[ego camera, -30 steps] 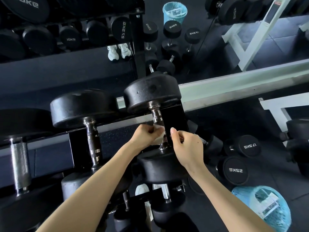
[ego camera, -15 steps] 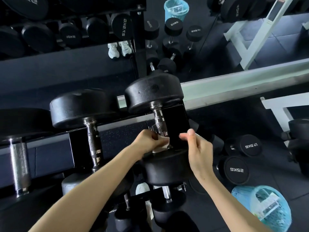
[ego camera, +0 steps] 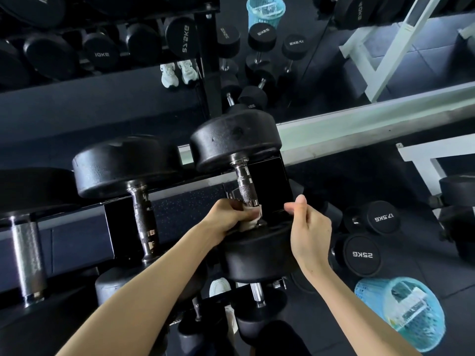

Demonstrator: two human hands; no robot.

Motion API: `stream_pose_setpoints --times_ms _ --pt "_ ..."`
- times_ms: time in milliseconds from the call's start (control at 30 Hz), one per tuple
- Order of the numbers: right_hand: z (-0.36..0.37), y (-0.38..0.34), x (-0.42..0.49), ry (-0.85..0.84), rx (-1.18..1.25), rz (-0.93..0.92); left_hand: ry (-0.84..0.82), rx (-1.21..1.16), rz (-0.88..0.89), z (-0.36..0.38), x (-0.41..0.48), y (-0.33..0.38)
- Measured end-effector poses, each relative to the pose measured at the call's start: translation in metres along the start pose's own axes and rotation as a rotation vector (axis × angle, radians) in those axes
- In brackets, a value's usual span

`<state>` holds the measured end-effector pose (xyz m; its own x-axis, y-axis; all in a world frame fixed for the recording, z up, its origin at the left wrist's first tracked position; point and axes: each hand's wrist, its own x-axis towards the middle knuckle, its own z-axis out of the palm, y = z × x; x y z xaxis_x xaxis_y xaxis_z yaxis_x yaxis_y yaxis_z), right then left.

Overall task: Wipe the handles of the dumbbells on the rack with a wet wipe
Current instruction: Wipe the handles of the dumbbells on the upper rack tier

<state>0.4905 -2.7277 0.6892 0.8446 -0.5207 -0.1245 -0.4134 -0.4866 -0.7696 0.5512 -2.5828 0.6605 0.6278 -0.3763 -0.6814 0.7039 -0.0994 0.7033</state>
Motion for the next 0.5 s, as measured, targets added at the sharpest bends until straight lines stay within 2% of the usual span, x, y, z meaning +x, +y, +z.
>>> stream_pose_setpoints --times_ms 133,267,333,433,500 --pt "-0.001 -0.001 -0.001 0.001 -0.006 -0.028 0.164 -0.02 0.024 0.005 -0.001 0.002" --pt "0.001 0.001 0.0 0.021 -0.017 -0.049 0.412 0.303 0.128 0.007 0.015 -0.001" --pt "0.003 0.002 -0.001 0.032 -0.015 -0.065 0.528 0.325 0.155 0.011 0.02 0.001" --pt "0.002 0.003 -0.001 0.032 -0.004 -0.071 0.489 0.251 0.177 0.013 0.025 -0.001" --pt "0.003 0.004 -0.001 0.017 -0.009 -0.065 0.397 0.117 0.18 0.011 0.024 -0.002"
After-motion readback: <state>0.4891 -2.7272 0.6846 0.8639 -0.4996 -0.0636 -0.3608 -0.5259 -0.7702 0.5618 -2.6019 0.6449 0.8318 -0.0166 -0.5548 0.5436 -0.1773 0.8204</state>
